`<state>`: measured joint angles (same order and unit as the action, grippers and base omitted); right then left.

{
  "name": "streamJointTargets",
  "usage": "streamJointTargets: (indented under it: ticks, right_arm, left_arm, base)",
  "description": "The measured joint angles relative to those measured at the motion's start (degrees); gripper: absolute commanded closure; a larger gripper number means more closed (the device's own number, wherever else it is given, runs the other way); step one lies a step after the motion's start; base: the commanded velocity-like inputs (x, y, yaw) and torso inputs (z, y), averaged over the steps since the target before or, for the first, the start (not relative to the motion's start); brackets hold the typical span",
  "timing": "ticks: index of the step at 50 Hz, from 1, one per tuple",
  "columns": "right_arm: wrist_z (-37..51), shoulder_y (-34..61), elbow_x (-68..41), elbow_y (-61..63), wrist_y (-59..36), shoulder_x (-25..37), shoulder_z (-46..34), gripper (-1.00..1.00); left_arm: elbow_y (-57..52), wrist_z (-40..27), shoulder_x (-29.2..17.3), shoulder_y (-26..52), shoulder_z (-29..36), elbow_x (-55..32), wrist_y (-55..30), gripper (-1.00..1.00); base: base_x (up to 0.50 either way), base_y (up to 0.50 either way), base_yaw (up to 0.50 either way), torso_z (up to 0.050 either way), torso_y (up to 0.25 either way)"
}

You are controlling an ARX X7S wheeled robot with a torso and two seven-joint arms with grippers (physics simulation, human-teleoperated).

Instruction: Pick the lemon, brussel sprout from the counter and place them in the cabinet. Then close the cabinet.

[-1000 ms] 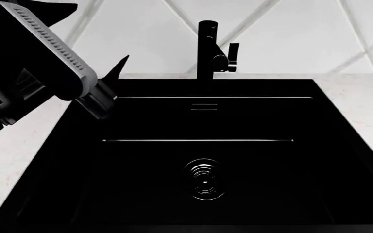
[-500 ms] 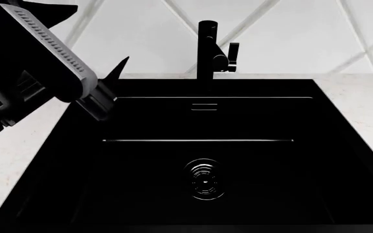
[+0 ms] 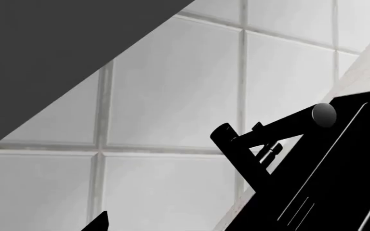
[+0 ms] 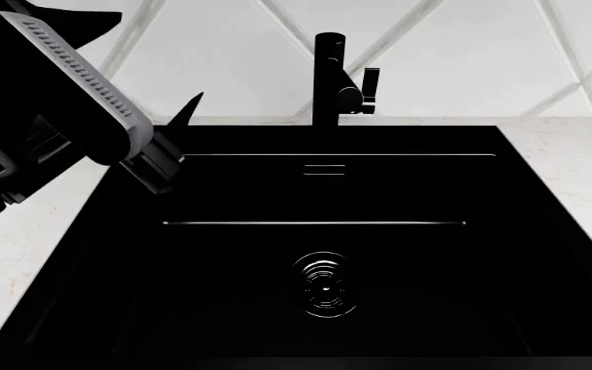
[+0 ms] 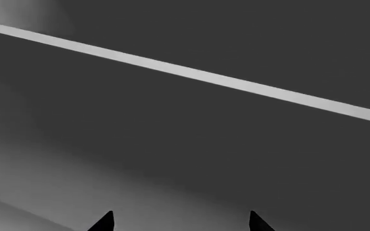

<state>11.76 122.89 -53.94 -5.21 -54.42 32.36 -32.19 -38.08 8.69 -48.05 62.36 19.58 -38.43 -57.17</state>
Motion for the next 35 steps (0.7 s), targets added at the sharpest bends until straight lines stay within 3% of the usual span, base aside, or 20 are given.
streamJointTargets:
  ticks: [35]
  right_arm:
    - [-2.1, -11.2, -12.5, 20.7, 8.1, 6.5, 12.0, -1.00]
  left_arm:
    - [0.1, -0.7, -0.2, -1.2, -0.3, -0.3, 0.7, -1.00]
  base:
    - [0.00, 0.00, 0.00, 0.000, 0.000]
